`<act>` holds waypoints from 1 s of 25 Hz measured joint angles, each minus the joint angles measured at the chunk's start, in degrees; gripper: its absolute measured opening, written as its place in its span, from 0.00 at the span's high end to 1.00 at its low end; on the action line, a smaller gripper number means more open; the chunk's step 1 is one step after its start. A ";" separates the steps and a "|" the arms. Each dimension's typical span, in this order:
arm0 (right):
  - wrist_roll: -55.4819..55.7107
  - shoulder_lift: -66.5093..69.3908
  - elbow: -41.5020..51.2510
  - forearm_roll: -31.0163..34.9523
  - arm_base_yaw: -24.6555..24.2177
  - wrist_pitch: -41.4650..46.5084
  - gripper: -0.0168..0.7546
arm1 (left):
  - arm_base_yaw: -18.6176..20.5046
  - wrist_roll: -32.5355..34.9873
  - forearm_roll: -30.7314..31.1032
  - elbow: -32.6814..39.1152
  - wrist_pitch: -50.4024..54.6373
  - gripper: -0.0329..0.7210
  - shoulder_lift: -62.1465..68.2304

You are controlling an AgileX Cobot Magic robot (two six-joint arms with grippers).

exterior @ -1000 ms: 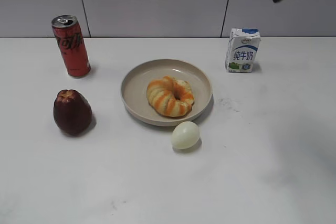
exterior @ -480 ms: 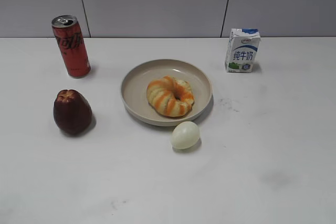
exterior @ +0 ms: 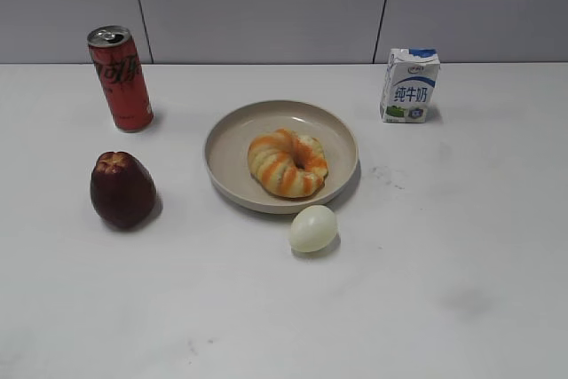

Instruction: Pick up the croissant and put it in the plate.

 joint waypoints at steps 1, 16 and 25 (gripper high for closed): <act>0.00 -0.07 0.11 0.09 0.00 0.00 0.21 | 0.00 0.00 0.00 0.00 0.00 0.29 0.00; -3.60 -0.26 0.67 4.31 0.00 0.41 0.21 | 0.00 0.00 0.00 0.00 0.00 0.29 0.00; -3.67 -2.82 0.71 4.36 -0.61 0.41 0.21 | 0.00 0.00 0.00 0.00 0.00 0.29 0.00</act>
